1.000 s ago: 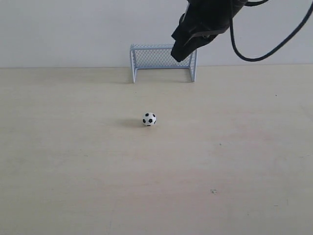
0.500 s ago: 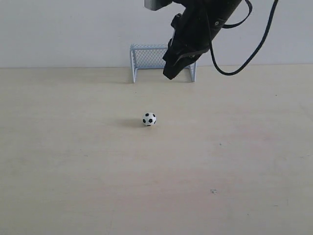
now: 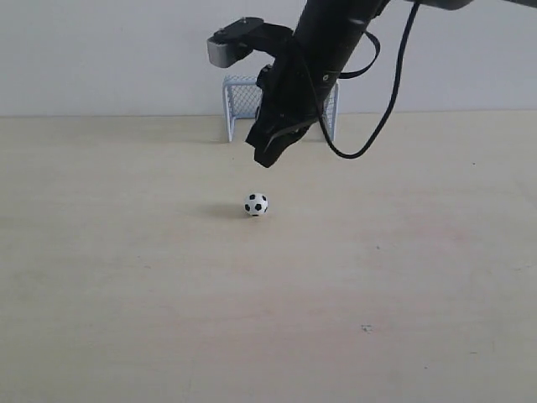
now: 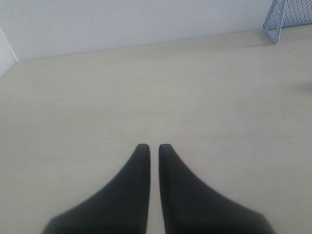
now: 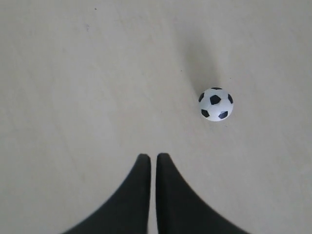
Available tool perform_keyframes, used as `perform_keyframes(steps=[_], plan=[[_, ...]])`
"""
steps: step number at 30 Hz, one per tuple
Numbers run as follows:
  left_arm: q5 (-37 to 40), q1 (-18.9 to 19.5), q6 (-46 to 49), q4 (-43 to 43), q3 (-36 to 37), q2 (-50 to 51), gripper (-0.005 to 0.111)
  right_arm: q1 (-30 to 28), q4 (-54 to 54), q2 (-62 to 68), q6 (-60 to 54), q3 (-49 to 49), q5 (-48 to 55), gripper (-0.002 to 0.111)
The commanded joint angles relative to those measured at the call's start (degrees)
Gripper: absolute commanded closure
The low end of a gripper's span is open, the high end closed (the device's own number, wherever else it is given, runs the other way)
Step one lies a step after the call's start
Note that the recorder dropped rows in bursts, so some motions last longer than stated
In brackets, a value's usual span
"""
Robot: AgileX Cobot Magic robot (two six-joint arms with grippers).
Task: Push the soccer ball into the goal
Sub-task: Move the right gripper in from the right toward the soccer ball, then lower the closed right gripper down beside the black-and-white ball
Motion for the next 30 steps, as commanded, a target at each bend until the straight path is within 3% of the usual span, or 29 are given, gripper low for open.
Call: perform_keyframes(steps=[1,18,30], plan=[[-0.2,-0.5,-0.5,0.0,-0.2,0.3,0.100,0.2,-0.6,2.1,0.8,-2.8,0.2,0.108],[-0.2,-0.5,-0.5,0.0,-0.2,0.3,0.100,0.2,-0.9,8.9,-0.3,-12.3,0.2,0.108],[-0.2,-0.5,-0.5,0.0,-0.2,0.3,0.100,1.5,-4.4,12.8,-4.1,-12.6,0.2,0.108]])
